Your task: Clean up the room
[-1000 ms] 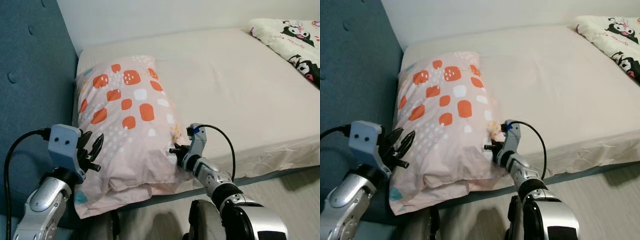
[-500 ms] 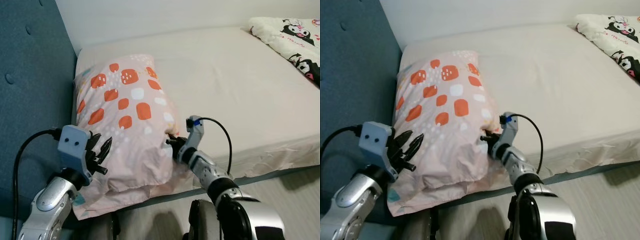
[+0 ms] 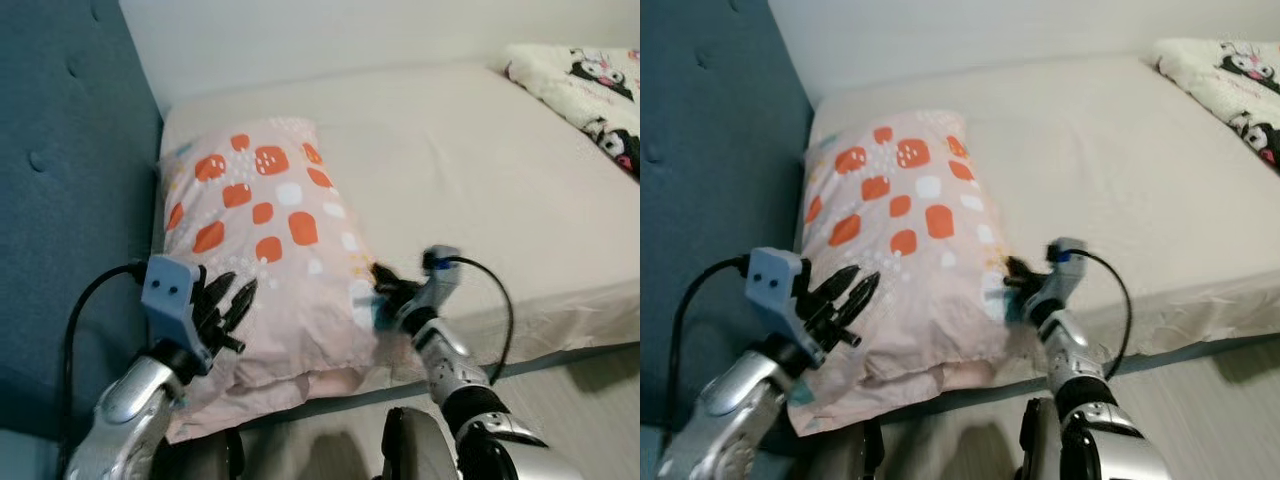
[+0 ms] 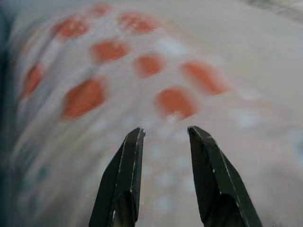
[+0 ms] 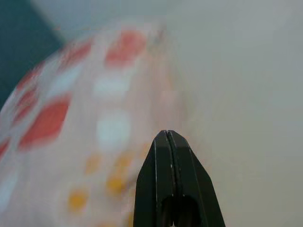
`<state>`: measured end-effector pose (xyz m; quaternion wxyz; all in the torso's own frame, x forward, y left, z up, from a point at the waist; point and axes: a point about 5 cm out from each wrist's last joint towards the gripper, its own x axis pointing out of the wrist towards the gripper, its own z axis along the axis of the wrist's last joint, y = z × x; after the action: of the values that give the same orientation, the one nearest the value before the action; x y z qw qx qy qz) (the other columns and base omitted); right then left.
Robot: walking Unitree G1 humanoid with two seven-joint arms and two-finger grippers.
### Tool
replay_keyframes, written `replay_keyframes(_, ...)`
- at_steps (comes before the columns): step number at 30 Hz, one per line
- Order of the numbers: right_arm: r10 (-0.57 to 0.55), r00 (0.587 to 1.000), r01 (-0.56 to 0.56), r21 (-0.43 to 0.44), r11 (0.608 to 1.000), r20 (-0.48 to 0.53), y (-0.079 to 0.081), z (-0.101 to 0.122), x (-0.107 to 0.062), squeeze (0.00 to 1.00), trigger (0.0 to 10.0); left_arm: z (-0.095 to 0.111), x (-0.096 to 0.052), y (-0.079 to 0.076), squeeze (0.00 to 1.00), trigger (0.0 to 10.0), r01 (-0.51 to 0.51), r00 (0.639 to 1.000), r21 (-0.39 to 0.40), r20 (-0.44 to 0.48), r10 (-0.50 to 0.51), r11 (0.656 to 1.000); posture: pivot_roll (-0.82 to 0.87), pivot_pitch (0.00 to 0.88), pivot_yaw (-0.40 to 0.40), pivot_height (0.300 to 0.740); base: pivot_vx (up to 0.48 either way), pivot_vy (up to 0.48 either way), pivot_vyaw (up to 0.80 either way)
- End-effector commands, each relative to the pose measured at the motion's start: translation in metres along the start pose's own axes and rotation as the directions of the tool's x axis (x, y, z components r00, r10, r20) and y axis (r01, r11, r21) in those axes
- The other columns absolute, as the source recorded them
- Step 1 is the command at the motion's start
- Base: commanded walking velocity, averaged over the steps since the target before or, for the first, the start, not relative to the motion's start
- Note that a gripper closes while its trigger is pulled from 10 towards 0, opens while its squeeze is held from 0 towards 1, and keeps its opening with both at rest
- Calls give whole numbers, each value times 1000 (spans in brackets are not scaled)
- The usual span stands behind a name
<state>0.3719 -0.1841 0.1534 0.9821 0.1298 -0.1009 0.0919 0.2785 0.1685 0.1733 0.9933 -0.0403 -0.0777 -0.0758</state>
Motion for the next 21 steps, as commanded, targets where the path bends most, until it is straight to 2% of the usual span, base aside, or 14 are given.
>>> replay_keyframes(1,-27,1000,26,-87,996,-9,-3,-2,-7,0,10000,-17,-3,13,0,10000,-115,990,18,-75,116,993,3,178,2,580,0,0,0)
replay_keyframes(2,-26,1000,25,-140,990,-8,-2,-1,-10,0,10000,-23,-4,16,0,10000,-141,984,25,-102,143,990,-7,167,7,580,0,0,0)
replay_keyframes(3,-26,1000,25,-140,990,-8,-2,-1,-10,0,10000,-23,-4,16,0,10000,-141,984,25,-102,143,990,-7,167,7,580,0,0,0)
replay_keyframes(5,-19,1000,16,-246,969,-7,2,-3,-22,0,10000,-37,-5,16,0,10000,-155,975,54,-154,162,986,-22,140,17,580,0,0,0)
replay_keyframes(9,-18,1000,16,-272,962,-6,4,-6,-28,0,10000,-42,-6,15,0,10000,-151,973,67,-167,160,986,-22,140,17,580,0,0,0)
replay_keyframes(10,-32,999,33,-326,945,6,7,-12,-40,0,10000,-49,-9,14,0,10000,-164,966,72,-189,175,984,-34,125,23,580,0,0,0)
replay_keyframes(11,-32,999,33,-326,945,6,7,-12,-40,0,10000,-49,-9,14,0,10000,-164,966,72,-189,175,984,-34,125,23,580,0,0,0)
replay_keyframes(13,-68,998,70,-330,941,19,7,-19,-51,0,10000,-50,-11,13,0,10000,-174,969,60,-167,182,983,-37,121,26,580,0,0,0)
replay_keyframes(16,-73,997,76,-323,943,21,8,-20,-54,0,10000,-50,-10,13,0,10000,-175,971,60,-157,182,983,-37,121,26,580,0,0,0)
replay_keyframes(21,-78,997,79,-280,957,15,14,-24,-65,0,10000,-43,-8,12,0,10000,-202,975,83,-80,208,976,-36,110,26,585,0,0,0)
